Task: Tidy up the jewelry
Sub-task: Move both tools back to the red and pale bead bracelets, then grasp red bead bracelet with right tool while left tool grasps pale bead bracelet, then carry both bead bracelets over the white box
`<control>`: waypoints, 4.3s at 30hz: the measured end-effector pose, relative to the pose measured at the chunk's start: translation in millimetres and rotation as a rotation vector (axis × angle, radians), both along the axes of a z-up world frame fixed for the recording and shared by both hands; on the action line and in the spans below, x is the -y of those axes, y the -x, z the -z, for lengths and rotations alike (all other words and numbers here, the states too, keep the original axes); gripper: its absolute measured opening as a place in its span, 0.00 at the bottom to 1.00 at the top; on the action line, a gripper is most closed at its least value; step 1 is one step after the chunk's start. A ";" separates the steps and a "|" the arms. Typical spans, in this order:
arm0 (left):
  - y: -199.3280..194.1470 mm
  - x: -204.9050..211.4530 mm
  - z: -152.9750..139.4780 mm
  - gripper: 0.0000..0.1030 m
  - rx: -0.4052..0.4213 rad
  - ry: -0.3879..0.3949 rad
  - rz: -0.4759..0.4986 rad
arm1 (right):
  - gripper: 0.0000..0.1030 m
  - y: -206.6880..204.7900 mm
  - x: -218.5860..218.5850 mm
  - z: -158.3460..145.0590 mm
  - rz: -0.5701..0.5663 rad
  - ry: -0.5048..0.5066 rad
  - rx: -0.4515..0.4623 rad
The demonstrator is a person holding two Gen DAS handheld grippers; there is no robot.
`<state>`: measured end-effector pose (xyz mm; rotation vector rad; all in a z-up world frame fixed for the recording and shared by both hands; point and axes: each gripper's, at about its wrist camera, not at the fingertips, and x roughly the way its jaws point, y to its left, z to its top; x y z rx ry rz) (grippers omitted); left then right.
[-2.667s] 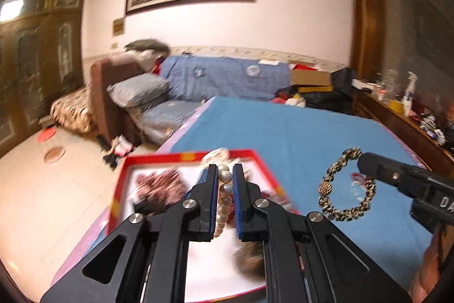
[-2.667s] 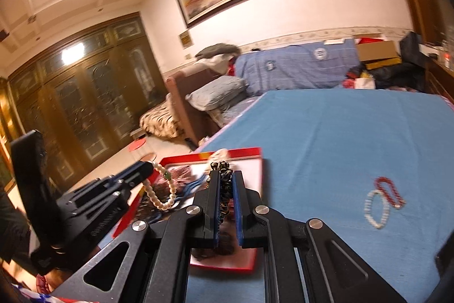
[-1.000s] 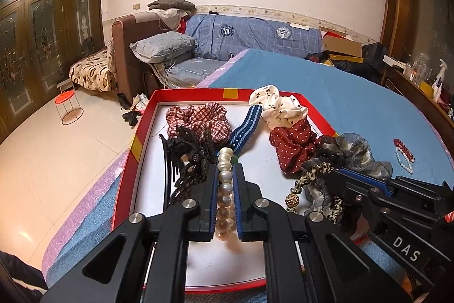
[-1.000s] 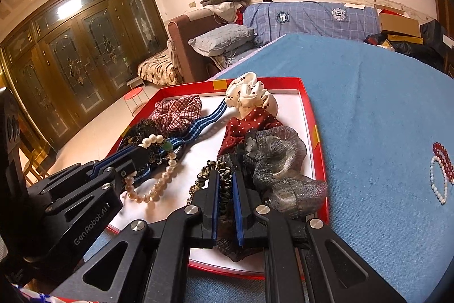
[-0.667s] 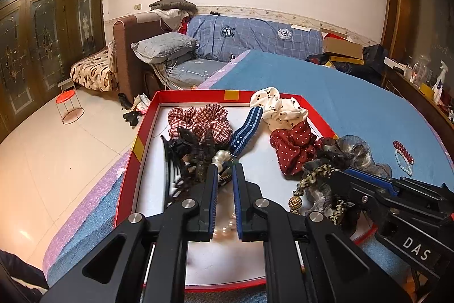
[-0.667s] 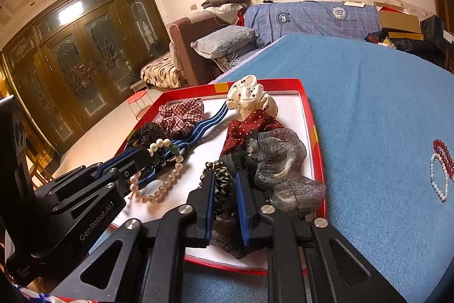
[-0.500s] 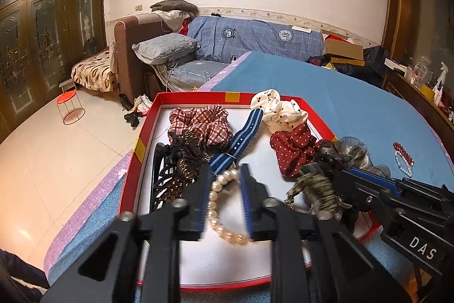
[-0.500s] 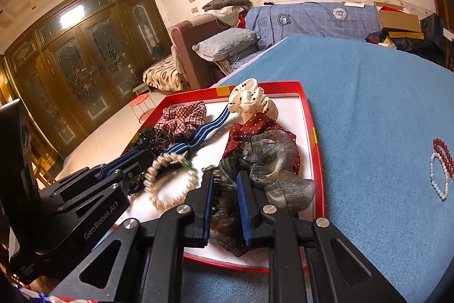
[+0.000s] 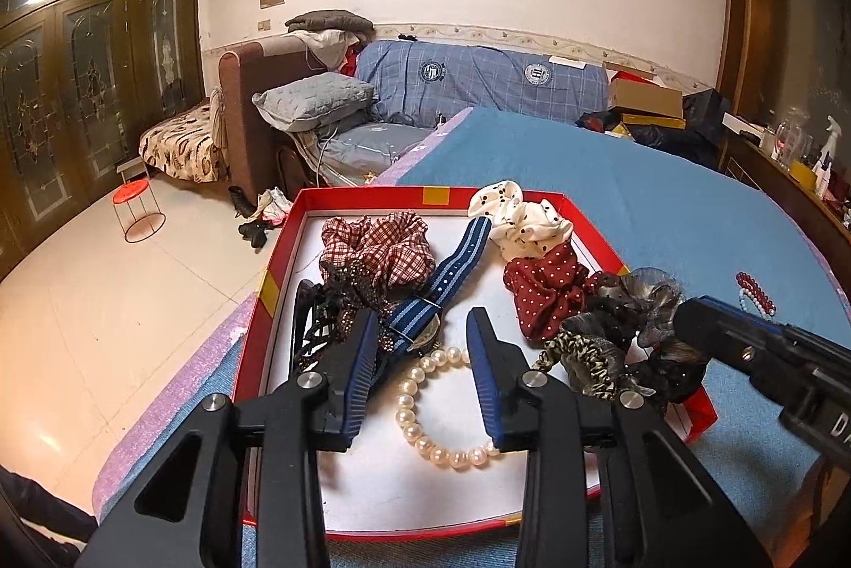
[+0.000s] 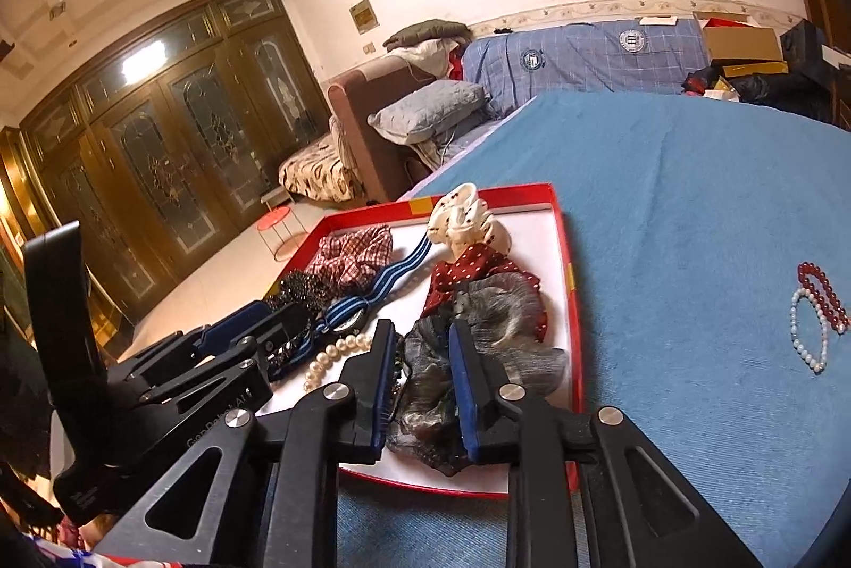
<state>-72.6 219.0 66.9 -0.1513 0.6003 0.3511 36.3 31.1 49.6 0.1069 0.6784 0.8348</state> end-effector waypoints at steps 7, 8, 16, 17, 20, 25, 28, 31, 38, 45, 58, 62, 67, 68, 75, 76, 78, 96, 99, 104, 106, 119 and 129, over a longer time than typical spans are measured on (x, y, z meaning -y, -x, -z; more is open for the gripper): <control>0.6 9.9 -9.1 0.33 0.010 -0.008 0.020 | 0.25 -4.4 26.1 -7.1 0.043 -0.032 0.002; 0.8 12.3 -10.9 0.33 0.013 -0.011 0.026 | 0.26 -6.4 30.0 -7.5 0.051 -0.034 0.004; -12.1 54.6 -33.5 0.33 0.015 -0.007 0.154 | 0.26 -33.1 102.8 -8.3 0.195 -0.041 -0.006; -14.8 62.6 -36.8 0.33 0.014 -0.008 0.179 | 0.26 -41.0 119.6 -8.7 0.236 -0.039 -0.015; -29.6 91.6 -46.6 0.32 0.000 0.013 0.275 | 0.25 -61.0 159.8 -6.3 0.336 -0.029 -0.045; -70.5 145.6 -48.8 0.32 -0.085 0.113 0.443 | 0.25 -85.8 220.7 3.9 0.473 -0.055 -0.126; -100.0 176.8 -40.5 0.32 -0.136 0.140 0.498 | 0.25 -89.0 245.9 7.7 0.515 -0.124 -0.176; -141.2 207.3 -20.8 0.32 -0.209 0.155 0.532 | 0.25 -85.9 259.4 6.6 0.533 -0.160 -0.188; -218.2 249.7 31.2 0.30 -0.377 0.193 0.563 | 0.25 -85.3 267.9 4.2 0.532 -0.204 -0.192; -239.6 272.2 53.3 0.05 -0.385 0.076 0.523 | 0.25 -87.6 269.7 4.8 0.526 -0.229 -0.199; -181.7 210.8 18.0 0.04 -0.184 0.147 0.512 | 0.25 -126.4 237.7 30.6 0.507 -0.008 -0.274; -172.4 205.9 1.2 0.05 -0.108 0.145 0.521 | 0.40 -155.2 217.6 39.5 0.475 0.101 -0.289; -166.8 200.7 -3.1 0.05 -0.081 0.118 0.511 | 0.49 -170.0 199.0 55.8 0.425 0.235 -0.255; -168.1 199.3 -3.6 0.05 -0.082 0.123 0.507 | 0.49 -169.1 196.2 56.3 0.430 0.263 -0.226; -171.3 198.4 -6.2 0.05 -0.067 0.135 0.491 | 0.13 -157.7 178.7 55.7 0.430 0.480 -0.108; -171.3 198.7 -5.4 0.05 -0.068 0.133 0.490 | 0.13 -156.0 180.6 55.4 0.440 0.481 -0.105; -171.5 198.5 -4.2 0.05 -0.069 0.137 0.490 | 0.00 -151.4 187.4 49.7 0.457 0.449 -0.091; -174.2 199.4 -3.7 0.05 -0.079 0.135 0.495 | 0.16 -164.2 190.1 52.6 0.463 0.437 -0.128; -173.9 199.9 -4.4 0.05 -0.076 0.130 0.495 | 0.06 -165.9 180.9 51.0 0.470 0.504 -0.100; -171.8 199.3 -5.3 0.05 -0.064 0.127 0.495 | 0.06 -162.6 196.9 45.2 0.551 0.464 -0.103; -169.6 200.1 -7.2 0.05 -0.050 0.121 0.495 | 0.06 -157.7 212.3 31.6 0.574 0.381 -0.102; -161.2 203.0 -16.9 0.05 -0.012 0.094 0.488 | 0.06 -111.4 235.2 -34.2 0.559 0.065 -0.032; -127.5 192.4 -52.4 0.05 0.058 0.091 0.457 | 0.07 -71.1 208.1 -69.3 0.450 -0.021 0.055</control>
